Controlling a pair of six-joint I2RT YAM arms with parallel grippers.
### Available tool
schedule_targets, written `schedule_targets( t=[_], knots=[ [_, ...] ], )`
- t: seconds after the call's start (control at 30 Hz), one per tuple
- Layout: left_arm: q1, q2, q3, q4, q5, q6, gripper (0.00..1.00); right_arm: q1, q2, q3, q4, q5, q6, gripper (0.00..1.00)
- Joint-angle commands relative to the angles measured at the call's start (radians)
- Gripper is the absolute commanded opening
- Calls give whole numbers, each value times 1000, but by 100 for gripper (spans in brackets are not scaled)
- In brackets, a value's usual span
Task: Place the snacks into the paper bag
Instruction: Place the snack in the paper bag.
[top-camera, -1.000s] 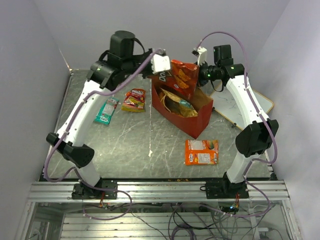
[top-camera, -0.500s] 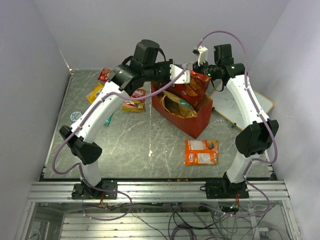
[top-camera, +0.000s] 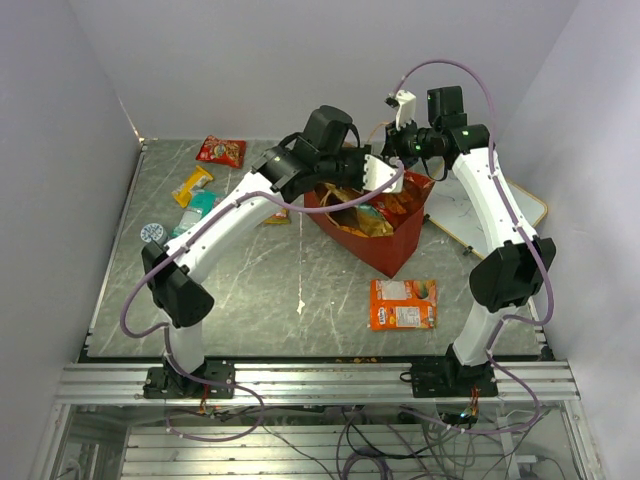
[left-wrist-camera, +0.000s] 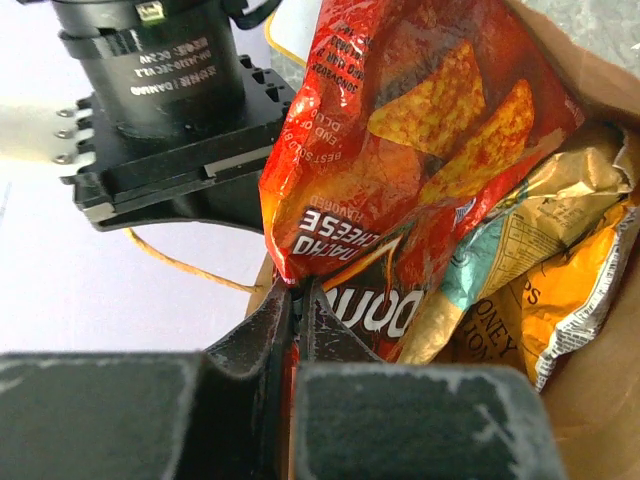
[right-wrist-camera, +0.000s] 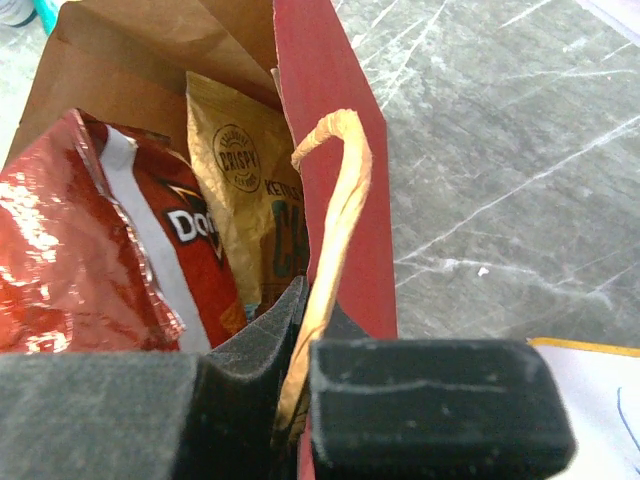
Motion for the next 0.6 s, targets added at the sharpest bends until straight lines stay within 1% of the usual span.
schedule_targets(
  t=[0.0,0.13,0.27,0.37,0.57],
  knots=[
    [-4,7,-35,108,3,8,7,4,14,55,0,6,10,0],
    [-2,19,-59,121,2,48,7,5,16,59,-4,2,9,0],
    [6,38,-32,84,29,123,7,5,15,54,-3,7,9,0],
    [25,49,-20,65,60,149,7,5,15,52,-1,10,8,0],
    [56,38,-125,55,89,187,7,3,15,48,1,19,6,0]
  ],
)
